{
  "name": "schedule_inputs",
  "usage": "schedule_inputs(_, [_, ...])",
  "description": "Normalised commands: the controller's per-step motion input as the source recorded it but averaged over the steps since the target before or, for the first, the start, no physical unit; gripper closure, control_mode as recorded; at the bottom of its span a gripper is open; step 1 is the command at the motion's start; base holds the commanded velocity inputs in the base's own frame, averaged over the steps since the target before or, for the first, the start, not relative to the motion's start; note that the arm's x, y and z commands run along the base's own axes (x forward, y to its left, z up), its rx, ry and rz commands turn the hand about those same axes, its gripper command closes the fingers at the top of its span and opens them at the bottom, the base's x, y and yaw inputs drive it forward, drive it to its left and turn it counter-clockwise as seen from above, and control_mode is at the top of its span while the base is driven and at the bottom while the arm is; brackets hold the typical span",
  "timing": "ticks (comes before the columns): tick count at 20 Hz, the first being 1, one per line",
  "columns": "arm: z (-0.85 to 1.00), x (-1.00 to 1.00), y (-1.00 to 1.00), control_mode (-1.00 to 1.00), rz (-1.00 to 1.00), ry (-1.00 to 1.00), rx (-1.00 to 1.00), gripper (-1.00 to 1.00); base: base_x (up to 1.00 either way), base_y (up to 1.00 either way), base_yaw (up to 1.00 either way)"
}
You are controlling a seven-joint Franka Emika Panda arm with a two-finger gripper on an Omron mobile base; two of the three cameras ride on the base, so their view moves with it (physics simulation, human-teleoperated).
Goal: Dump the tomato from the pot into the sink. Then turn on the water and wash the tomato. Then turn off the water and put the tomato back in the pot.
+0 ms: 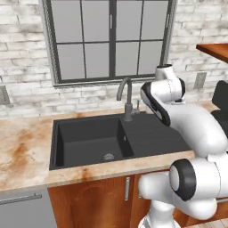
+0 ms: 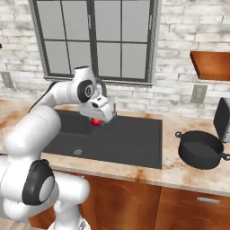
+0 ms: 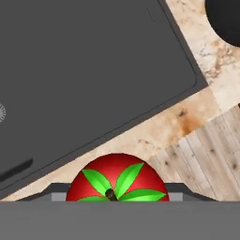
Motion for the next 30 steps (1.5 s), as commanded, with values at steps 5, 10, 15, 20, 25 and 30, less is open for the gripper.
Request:
schedule_inputs(5, [-0.14,-0.02,1.00,-1.00,0.35,0.03,0.00,1.00,0.00,0.00,0.00])
schedule_inputs(10, [-0.47,0.41,1.00,-1.00,0.22,0.05,0.00,1.00,0.00,0.00,0.00])
schedule_inputs(15, [-0.46,0.43,1.00,-1.00,0.06,0.02,0.02,1.00,0.00,0.00,0.00])
schedule_inputs(20, [-0.27,0.51,0.97,-1.00,0.00,0.00,0.02,1.00,0.00,0.00,0.00])
schedule_inputs(25, [-0.30,0.53,0.81,-1.00,0.00,-0.01,0.00,1.00,0.00,0.00,0.00])
schedule_inputs(30, [-0.38,0.55,0.36,-1.00,-0.02,-0.01,0.00,1.00,0.00,0.00,0.00])
